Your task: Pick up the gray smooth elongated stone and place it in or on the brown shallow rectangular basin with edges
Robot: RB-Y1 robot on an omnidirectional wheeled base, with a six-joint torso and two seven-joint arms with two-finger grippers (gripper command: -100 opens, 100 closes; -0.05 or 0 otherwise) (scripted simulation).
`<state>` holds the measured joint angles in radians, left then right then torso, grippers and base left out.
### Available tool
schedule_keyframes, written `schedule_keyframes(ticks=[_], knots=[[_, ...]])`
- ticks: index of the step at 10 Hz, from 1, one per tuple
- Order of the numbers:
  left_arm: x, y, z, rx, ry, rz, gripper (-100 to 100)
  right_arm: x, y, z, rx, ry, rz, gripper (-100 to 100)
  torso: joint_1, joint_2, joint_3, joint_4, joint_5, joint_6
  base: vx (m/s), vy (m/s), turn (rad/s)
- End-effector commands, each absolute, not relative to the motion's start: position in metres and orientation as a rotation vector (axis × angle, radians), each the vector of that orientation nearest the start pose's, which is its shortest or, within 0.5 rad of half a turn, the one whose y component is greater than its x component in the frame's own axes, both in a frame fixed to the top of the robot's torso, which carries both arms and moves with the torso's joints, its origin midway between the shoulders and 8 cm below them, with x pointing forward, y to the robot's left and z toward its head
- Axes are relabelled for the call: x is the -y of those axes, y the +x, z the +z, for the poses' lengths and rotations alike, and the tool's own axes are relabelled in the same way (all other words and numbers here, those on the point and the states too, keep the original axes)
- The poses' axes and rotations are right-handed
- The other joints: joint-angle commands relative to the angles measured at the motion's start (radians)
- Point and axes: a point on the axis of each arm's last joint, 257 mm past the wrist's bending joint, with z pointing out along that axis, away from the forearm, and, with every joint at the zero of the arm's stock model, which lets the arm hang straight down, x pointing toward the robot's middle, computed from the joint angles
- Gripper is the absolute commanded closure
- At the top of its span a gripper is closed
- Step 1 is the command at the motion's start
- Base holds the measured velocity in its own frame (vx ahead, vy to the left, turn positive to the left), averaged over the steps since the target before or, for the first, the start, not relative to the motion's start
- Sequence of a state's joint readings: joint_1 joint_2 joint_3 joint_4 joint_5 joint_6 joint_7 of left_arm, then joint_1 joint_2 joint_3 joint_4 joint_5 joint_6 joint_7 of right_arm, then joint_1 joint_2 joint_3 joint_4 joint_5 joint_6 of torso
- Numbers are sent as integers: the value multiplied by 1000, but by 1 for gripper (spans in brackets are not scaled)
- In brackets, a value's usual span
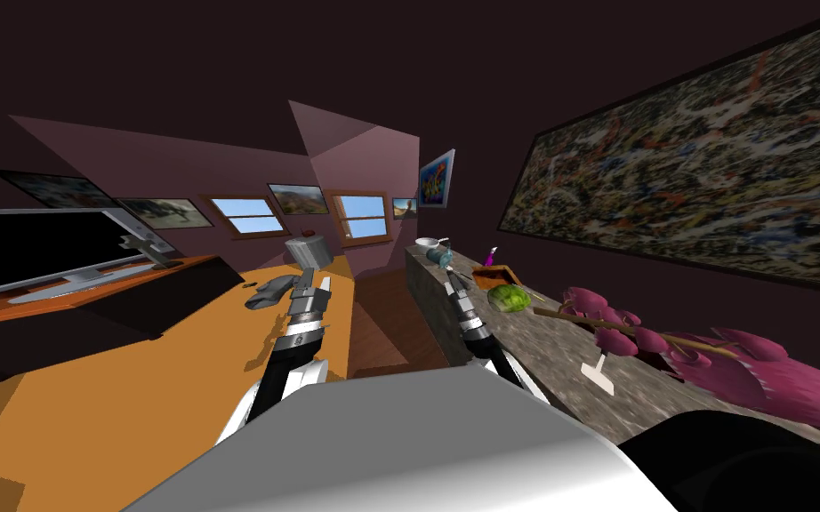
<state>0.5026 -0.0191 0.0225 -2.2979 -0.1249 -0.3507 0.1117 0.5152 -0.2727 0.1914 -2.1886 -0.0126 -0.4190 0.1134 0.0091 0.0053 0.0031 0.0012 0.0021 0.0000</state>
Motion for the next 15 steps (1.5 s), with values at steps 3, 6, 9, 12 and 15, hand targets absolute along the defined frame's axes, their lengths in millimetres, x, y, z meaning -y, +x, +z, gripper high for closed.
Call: schedule_keyframes(ticks=[3,6,9,12,15], knots=[[-283,364,1,-721,-753,-1260,0,183,367,-87,-1124,557,1338,-100,-1,-3,-2,-1,0,0,-31,110,-14],[-283,364,1,-721,-753,-1260,0,163,357,-128,-1261,528,1342,-100,3,-3,-2,-1,1,0,-25,156,-17],[-283,364,1,-721,-753,-1260,0,151,340,-179,-1414,508,1323,-100,-1,-6,-4,-1,0,0,13,126,-2],[-283,364,1,-721,-753,-1260,0,148,316,-236,-1576,501,1283,-100,-1,-8,-4,-2,0,0,41,142,-4],[-283,364,1,-721,-753,-1260,0,155,296,-270,-1687,474,1242,-100,-1,-9,-5,-2,0,0,52,112,-4]])
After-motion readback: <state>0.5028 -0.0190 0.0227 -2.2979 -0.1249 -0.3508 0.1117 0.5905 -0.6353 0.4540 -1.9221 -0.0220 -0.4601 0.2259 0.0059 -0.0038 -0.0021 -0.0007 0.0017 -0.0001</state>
